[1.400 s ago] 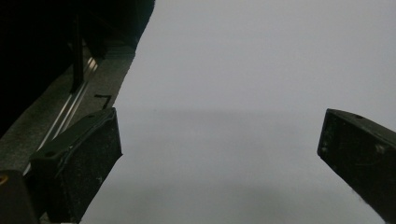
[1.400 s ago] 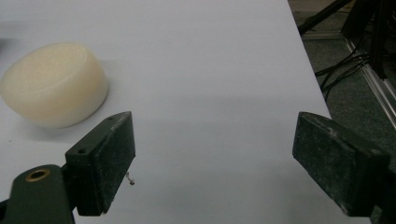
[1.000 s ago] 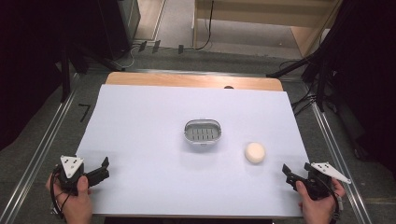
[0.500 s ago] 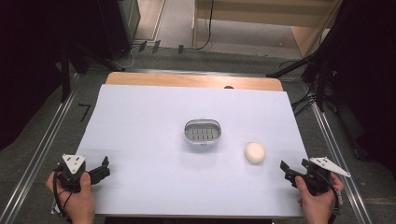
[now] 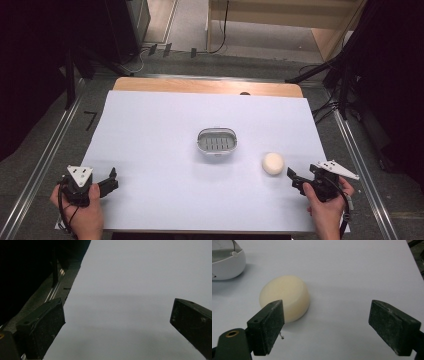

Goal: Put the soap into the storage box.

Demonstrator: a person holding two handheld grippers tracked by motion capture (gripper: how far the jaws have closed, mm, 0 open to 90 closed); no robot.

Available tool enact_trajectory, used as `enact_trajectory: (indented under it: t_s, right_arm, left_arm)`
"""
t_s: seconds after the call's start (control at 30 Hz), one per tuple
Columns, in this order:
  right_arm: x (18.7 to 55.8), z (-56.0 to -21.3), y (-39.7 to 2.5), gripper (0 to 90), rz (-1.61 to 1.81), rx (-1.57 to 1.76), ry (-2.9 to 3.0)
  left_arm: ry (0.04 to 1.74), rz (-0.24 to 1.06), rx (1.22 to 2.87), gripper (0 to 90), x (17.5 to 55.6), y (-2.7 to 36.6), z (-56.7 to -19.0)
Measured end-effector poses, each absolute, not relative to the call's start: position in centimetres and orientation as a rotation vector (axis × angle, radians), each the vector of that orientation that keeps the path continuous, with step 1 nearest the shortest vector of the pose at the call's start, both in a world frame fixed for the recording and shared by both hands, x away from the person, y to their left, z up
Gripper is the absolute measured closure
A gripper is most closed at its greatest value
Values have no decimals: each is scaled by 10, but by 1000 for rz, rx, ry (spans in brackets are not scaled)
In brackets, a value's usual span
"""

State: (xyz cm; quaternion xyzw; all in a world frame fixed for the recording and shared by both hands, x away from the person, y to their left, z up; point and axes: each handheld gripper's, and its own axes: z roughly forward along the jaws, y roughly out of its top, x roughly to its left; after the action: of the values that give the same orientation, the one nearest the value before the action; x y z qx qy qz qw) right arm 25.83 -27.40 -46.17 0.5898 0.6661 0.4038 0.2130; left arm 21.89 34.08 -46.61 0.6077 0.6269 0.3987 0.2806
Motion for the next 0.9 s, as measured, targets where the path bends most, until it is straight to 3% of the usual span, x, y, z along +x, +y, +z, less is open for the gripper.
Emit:
enact_trajectory:
  t_s: [0.9]
  right_arm:
    - [279,-461,-229,139,1129,1591,1946]
  left_arm:
    - [1617,1058,1696,2,219,337,-467]
